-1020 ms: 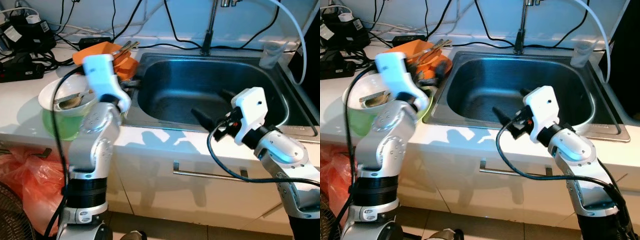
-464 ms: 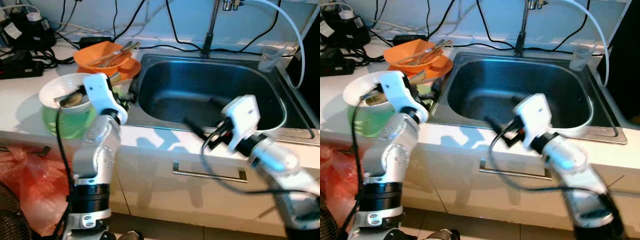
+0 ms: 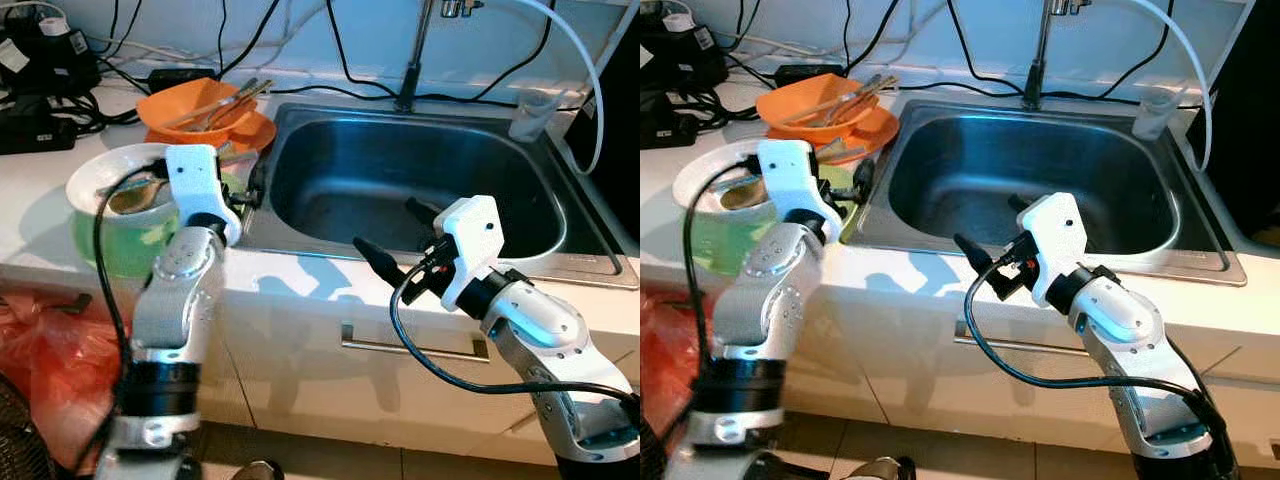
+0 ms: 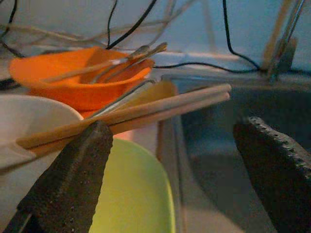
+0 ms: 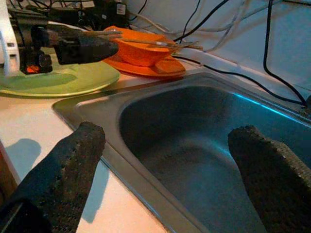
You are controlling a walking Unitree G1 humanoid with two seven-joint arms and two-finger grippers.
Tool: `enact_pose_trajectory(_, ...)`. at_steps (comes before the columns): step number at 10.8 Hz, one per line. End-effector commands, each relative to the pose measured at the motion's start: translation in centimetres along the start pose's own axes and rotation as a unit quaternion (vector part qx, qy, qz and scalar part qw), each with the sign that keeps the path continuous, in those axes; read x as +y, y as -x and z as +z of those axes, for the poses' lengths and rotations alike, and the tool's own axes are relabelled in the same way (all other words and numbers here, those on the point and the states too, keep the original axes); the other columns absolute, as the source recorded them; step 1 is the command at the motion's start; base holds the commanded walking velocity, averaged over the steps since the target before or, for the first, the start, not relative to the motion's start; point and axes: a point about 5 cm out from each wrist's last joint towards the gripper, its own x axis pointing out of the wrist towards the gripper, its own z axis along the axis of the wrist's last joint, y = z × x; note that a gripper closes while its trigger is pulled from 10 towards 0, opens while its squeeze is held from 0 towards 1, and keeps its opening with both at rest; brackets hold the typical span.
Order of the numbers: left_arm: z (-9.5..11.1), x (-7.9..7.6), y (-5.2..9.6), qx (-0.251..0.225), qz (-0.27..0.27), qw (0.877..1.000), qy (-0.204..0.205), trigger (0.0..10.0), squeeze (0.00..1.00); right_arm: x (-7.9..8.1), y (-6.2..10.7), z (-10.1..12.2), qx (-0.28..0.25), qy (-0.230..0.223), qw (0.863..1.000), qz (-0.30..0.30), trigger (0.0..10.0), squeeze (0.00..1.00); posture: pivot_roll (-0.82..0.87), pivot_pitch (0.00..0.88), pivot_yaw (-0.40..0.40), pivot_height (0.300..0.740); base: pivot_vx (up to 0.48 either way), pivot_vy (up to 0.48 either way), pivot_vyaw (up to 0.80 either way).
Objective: Kitchen organization
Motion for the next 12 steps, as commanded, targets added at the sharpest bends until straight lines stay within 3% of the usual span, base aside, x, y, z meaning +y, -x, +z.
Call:
enact_pose_trajectory(1,0.1,-0.3,-0.3,-0.002,-0.015,1.0,-0.019,10.0,0.0,0.1,-0.1,0.5,-0.007,0.003,1.0,0.001,10.0,0.0,0.01,0.053,-0.004,0.74,0.0,0.0,0.0)
enact_pose_trajectory(3,-0.6,0.0,-0.4,0.007,-0.017,0.999,-0.037,10.0,0.0,-0.2,-0.1,0.8,-0.008,0.007,1.0,-0.002,10.0,0.0,0.01,0.057,-0.011,0.74,0.0,0.0,0.0)
enact_pose_trajectory(7,-1.2,0.5,-0.8,0.006,-0.042,0.993,-0.113,10.0,0.0,-0.3,-0.2,0.8,-0.006,0.01,1.0,0.001,10.0,0.0,0.01,0.056,-0.015,0.74,0.0,0.0,0.0)
enact_pose_trajectory(10,-1.9,1.2,-1.2,0.02,-0.027,0.992,-0.125,10.0,0.0,-0.1,-0.3,0.8,-0.007,0.009,1.0,0.002,10.0,0.0,0.0,0.052,-0.012,0.74,0.0,0.0,0.0)
enact_pose_trajectory(12,-2.1,2.0,-1.4,0.025,0.004,0.995,-0.096,10.0,0.0,-0.1,-0.3,0.8,-0.007,0.009,1.0,0.002,10.0,0.0,0.0,0.053,-0.014,0.74,0.0,0.0,0.0)
